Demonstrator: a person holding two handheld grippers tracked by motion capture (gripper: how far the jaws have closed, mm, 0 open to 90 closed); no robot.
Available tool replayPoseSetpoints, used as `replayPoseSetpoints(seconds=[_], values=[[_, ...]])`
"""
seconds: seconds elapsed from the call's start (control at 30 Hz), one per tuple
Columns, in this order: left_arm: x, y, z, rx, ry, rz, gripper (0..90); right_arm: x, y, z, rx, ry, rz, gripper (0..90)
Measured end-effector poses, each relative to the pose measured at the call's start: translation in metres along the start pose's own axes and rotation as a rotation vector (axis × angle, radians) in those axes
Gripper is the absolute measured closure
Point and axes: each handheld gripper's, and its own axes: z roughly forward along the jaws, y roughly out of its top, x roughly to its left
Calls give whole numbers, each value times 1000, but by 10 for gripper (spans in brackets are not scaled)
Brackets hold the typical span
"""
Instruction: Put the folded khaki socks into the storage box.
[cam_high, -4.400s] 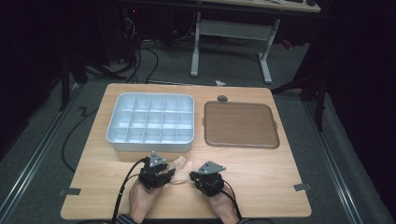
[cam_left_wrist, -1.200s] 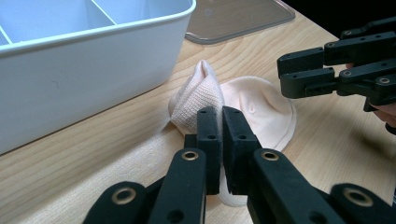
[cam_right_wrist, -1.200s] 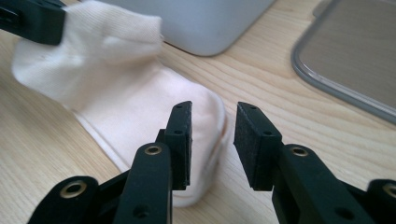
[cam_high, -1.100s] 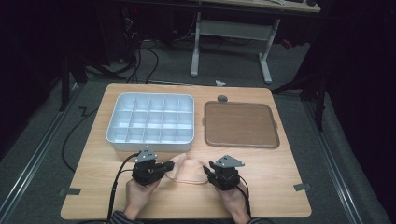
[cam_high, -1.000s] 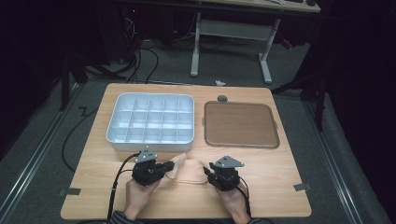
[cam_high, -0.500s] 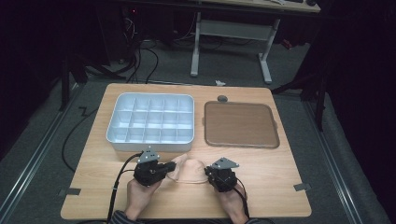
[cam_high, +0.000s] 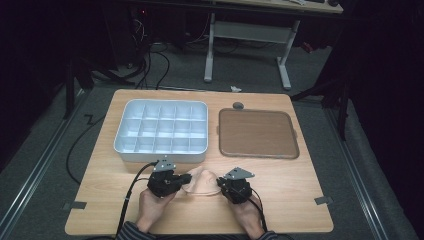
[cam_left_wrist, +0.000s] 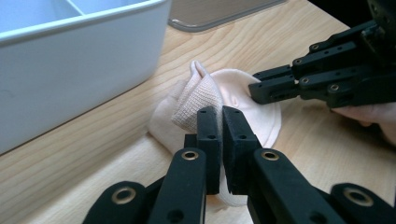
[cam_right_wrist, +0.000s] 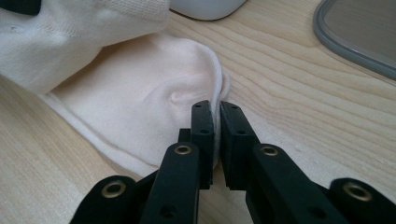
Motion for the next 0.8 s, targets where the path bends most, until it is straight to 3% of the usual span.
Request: replayPoseSetpoints(seconds=[0.13, 0.27, 0.4, 0.8], values=[[-4, 1, 4, 16, -1, 14, 868, 0, -1, 0, -8, 3, 24, 847], [-5, 2, 4, 8, 6, 8, 868, 1, -1, 0, -11, -3, 8, 847], [-7, 2, 8, 11, 15, 7, 868, -1, -2, 0, -16, 13, 21, 847], [-15, 7, 16, 20, 17, 33, 866, 0, -2, 0, -17, 13, 11, 847]])
